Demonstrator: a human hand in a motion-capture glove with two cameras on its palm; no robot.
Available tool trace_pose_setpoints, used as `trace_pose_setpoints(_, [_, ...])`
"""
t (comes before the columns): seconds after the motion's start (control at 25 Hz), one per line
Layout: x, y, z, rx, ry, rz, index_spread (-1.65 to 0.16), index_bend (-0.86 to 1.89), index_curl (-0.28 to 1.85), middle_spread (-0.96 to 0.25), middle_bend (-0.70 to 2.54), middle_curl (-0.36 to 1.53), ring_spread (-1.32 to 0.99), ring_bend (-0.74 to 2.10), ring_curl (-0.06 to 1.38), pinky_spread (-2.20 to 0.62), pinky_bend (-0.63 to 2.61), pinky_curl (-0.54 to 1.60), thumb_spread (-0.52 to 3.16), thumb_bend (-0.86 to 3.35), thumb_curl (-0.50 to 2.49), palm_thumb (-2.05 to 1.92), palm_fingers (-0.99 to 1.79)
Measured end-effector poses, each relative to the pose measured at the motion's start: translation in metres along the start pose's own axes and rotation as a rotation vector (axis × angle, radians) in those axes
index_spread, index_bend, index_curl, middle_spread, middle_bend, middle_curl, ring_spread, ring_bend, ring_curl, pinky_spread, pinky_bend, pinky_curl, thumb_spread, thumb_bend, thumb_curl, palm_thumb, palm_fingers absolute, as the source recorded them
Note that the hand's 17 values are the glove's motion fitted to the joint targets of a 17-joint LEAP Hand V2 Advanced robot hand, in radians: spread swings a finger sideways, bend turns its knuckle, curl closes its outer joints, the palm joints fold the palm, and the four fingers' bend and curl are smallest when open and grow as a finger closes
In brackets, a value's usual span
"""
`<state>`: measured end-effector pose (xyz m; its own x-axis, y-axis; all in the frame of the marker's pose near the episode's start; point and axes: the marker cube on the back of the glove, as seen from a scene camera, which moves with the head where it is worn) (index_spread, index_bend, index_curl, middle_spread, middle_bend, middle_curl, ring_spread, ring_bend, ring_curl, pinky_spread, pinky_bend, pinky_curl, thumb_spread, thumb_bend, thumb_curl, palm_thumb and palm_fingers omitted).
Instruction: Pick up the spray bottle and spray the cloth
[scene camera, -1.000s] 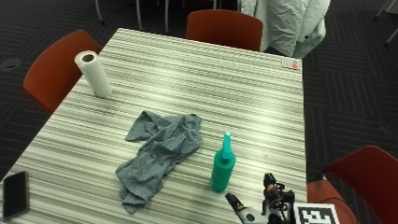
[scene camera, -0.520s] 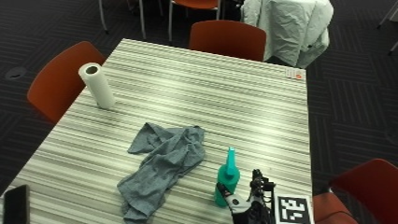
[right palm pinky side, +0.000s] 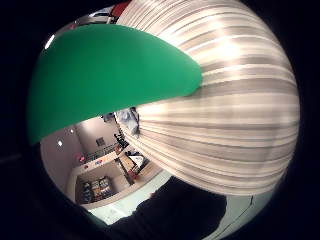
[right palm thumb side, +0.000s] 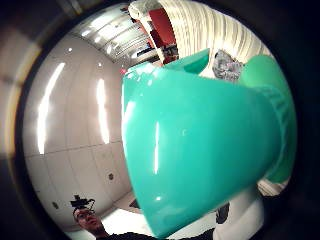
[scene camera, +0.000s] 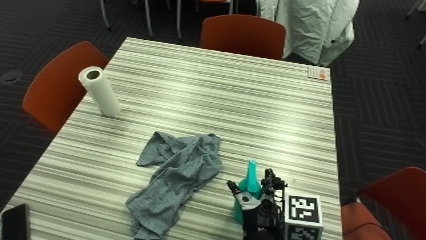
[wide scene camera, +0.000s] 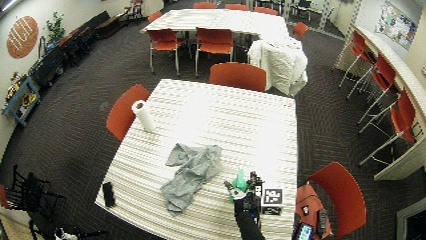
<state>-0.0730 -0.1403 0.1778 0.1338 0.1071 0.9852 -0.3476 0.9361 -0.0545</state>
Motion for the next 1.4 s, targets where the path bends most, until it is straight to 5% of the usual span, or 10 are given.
trace_pose_setpoints(0.52, [-0.007,-0.003,0.005,0.004,-0.073,-0.03,-0.37,0.19,0.29,-0.07,0.2,0.32,0.12,0.3,0.28,0.19,0.33,0.33,0.94,0.0,0.53,0.96,0.05])
trace_pose_setpoints(0.68, [-0.008,-0.006,0.007,0.011,-0.082,-0.066,-0.31,0.31,0.32,-0.06,0.43,0.39,0.05,0.37,0.28,0.17,0.08,0.23,0.94,0.03,0.55,1.04,0.56])
trace_pose_setpoints(0.76, [-0.008,-0.008,0.007,0.009,-0.084,-0.07,-0.29,0.32,0.34,-0.06,0.44,0.4,0.01,0.41,0.29,0.16,0.07,0.21,0.92,0.03,0.56,1.07,0.61])
trace_pose_setpoints(1.4, [-0.019,-0.008,-0.007,0.029,-0.104,-0.024,-0.23,0.32,0.45,-0.06,0.49,0.47,-0.11,0.54,0.41,0.12,0.11,0.18,0.76,-0.02,0.62,1.14,0.64])
